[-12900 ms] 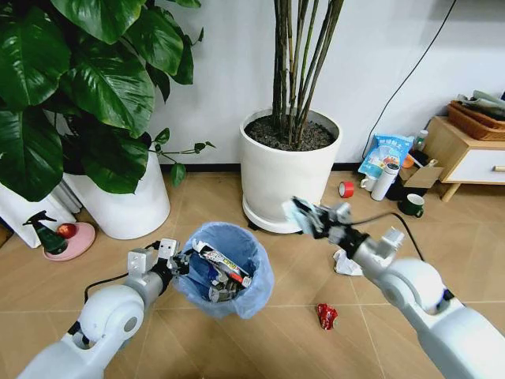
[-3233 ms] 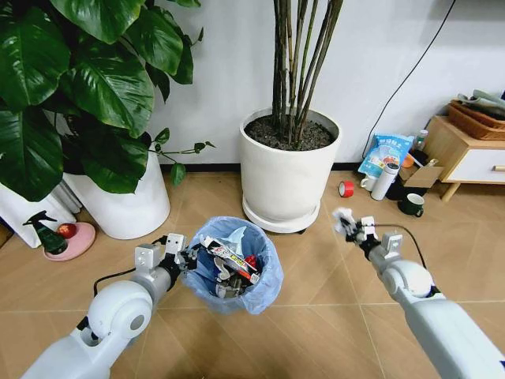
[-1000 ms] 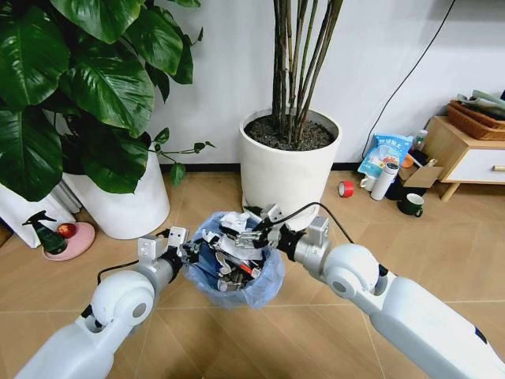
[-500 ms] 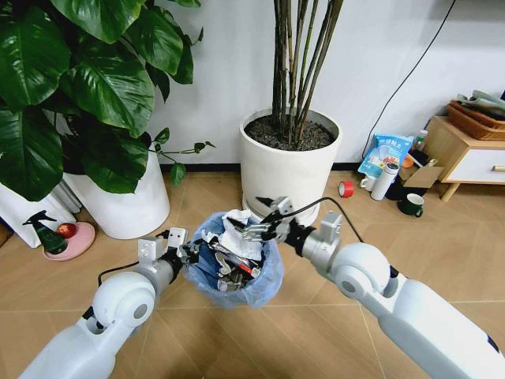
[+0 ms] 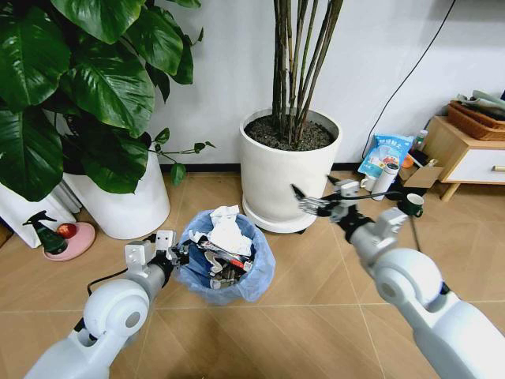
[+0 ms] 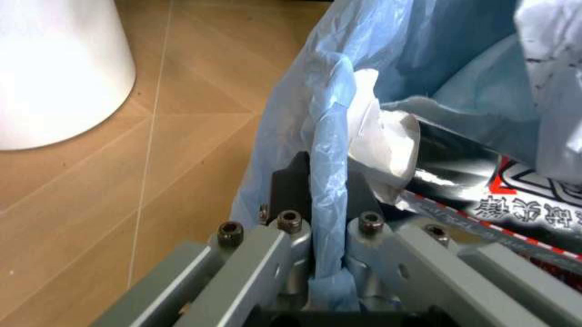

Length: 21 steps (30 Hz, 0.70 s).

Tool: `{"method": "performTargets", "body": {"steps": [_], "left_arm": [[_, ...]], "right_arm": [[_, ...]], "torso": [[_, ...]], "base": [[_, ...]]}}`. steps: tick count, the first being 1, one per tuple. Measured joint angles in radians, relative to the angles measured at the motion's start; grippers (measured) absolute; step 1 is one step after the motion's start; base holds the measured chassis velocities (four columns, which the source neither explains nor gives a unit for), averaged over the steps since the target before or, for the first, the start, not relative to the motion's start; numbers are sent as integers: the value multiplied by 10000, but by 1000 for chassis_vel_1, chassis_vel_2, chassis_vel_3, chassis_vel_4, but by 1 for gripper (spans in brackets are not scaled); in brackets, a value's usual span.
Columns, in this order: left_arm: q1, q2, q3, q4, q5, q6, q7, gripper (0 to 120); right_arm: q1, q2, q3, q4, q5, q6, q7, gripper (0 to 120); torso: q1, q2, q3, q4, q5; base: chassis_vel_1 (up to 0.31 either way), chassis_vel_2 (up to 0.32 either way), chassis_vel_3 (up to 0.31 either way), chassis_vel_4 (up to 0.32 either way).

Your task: Pick up the trash bin and place the garbage on the floor into it.

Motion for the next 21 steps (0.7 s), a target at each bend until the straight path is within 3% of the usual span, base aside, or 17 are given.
{"method": "performTargets", "body": {"steps": [7, 21], "left_arm": [[730, -293, -543, -316, 46, 64, -104, 0], [1536, -915, -1169, -463, 995, 78, 305, 0]], "right_arm": [[-1428, 786, 940, 293, -929, 172, -64, 100], [-2973, 2637, 1902, 808, -2410, 248, -72, 100]], "torso": [[0, 1, 0, 2, -1], [0, 0, 1, 1, -1]], "base": [[0, 0, 0, 0], [0, 0, 0, 0]]}}
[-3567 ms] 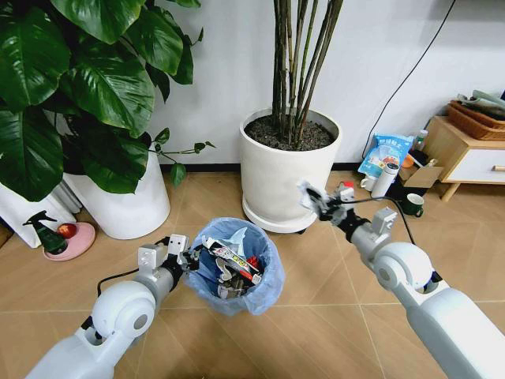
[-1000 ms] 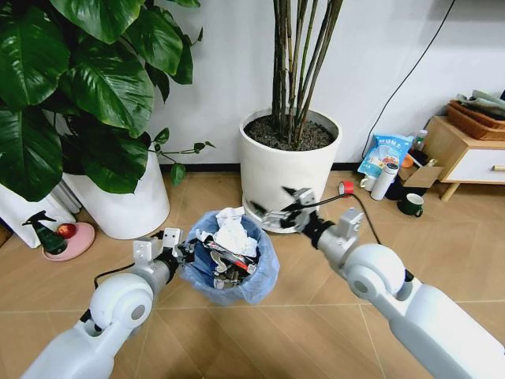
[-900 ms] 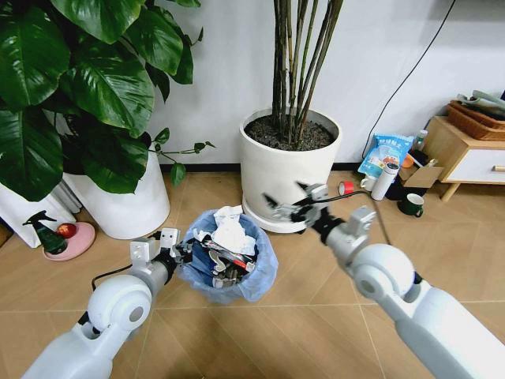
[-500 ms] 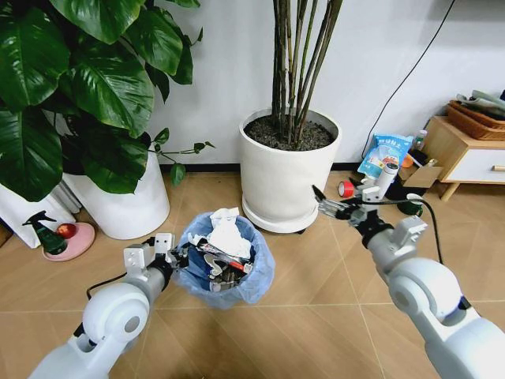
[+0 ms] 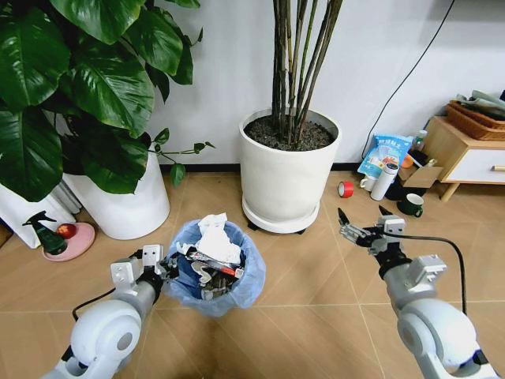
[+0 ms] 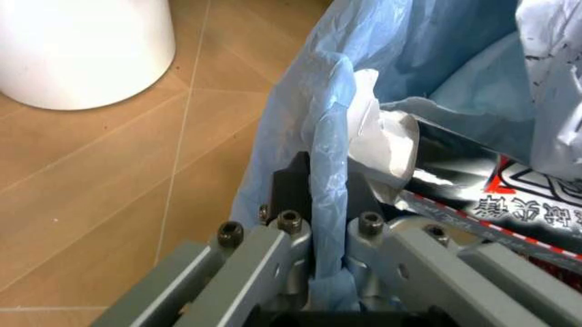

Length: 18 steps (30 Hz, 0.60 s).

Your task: Pick up the trash bin and place the garbage on the floor into it.

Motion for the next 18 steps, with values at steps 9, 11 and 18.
{"method": "performTargets", "body": {"steps": [9, 11, 18], "left_arm": [[208, -157, -57, -123, 170, -6, 103, 0], [265, -194, -75, -150, 205, -11, 119, 0], [389, -269, -96, -220, 274, -23, 165, 0]], "right_arm": [[-384, 257, -67, 152, -541, 203, 4, 100], [-454, 342, -148, 167, -631, 222, 5, 100], [-593, 395, -255, 187, -770, 300, 9, 100]], "torso": [[1, 0, 1, 0, 0], [0, 0, 0, 0, 2], [0, 0, -1, 0, -1]], "base": [[83, -72, -76, 77], [159, -168, -177, 161], [179, -184, -194, 189]]}}
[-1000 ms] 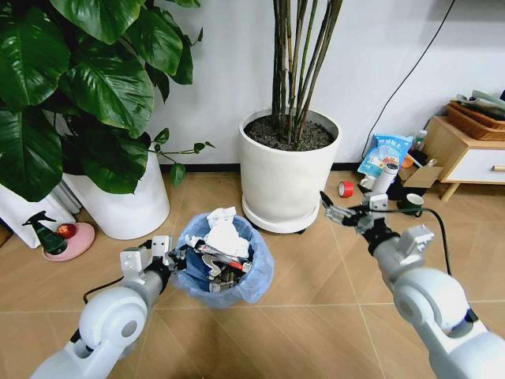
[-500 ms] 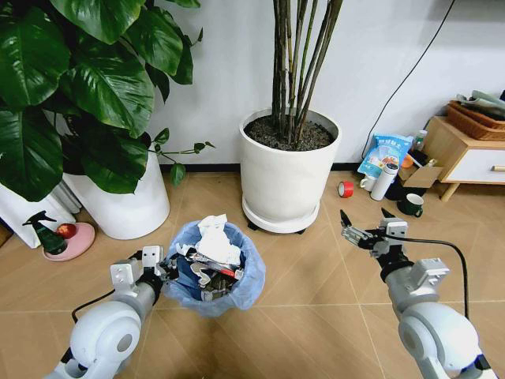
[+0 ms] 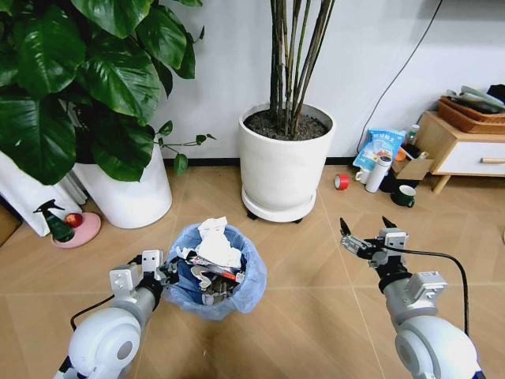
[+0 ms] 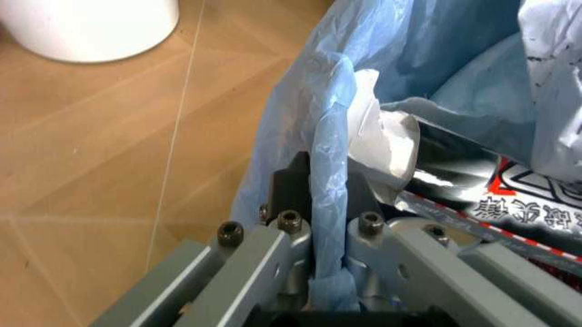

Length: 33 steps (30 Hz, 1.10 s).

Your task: Pick up the trash bin and place the garbage on the floor into it.

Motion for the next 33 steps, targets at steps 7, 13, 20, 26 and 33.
{"method": "performTargets", "body": {"steps": [7, 13, 20, 26, 33], "left_arm": [[103, -122, -19, -37, 112, -35, 56, 0], [143, -130, -103, -59, 131, -49, 89, 0], [161, -127, -129, -75, 134, -58, 100, 0], [193, -197, -96, -87, 239, -94, 117, 0], [258, -269, -91, -126, 361, -149, 182, 0]], "right_arm": [[41, -131, -46, -14, 27, 12, 39, 100], [119, -141, -126, -101, 41, 24, 56, 100], [266, -145, -143, -189, 107, 39, 109, 100], [320, -186, -127, -255, 188, 67, 129, 100], [358, -217, -125, -279, 242, 76, 136, 100]], "torso": [[0, 0, 2, 1, 3], [1, 0, 2, 1, 2], [1, 0, 2, 1, 2], [0, 0, 1, 0, 1], [1, 0, 2, 0, 1]], "base": [[170, -167, -161, 173], [166, -170, -158, 161], [157, -154, -167, 155], [147, -142, -131, 143], [119, -120, -122, 120]]}}
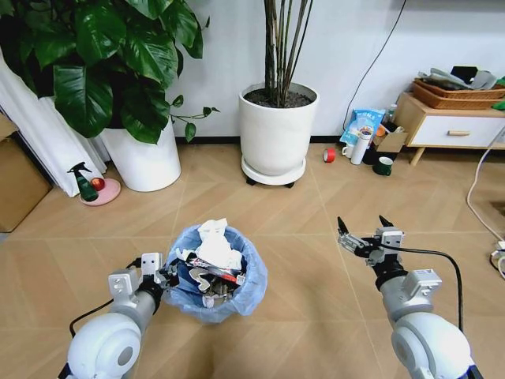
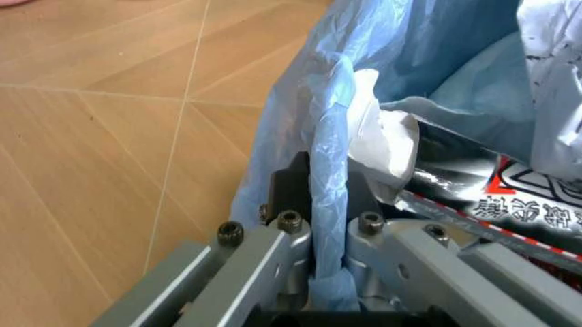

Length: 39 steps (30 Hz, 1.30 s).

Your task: Pick up the trash bin and place the garbage on the floor into it.

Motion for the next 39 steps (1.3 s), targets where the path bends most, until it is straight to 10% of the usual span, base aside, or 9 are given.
{"method": "performTargets", "body": {"steps": [39], "left_arm": [[17, -186, 53, 31, 245, -55, 164, 0]], "right_arm": [[25, 26, -184, -133, -206, 97, -75, 100]], "torso": [[1, 0, 0, -1, 0]], "base": [[23, -17, -25, 17]]}}
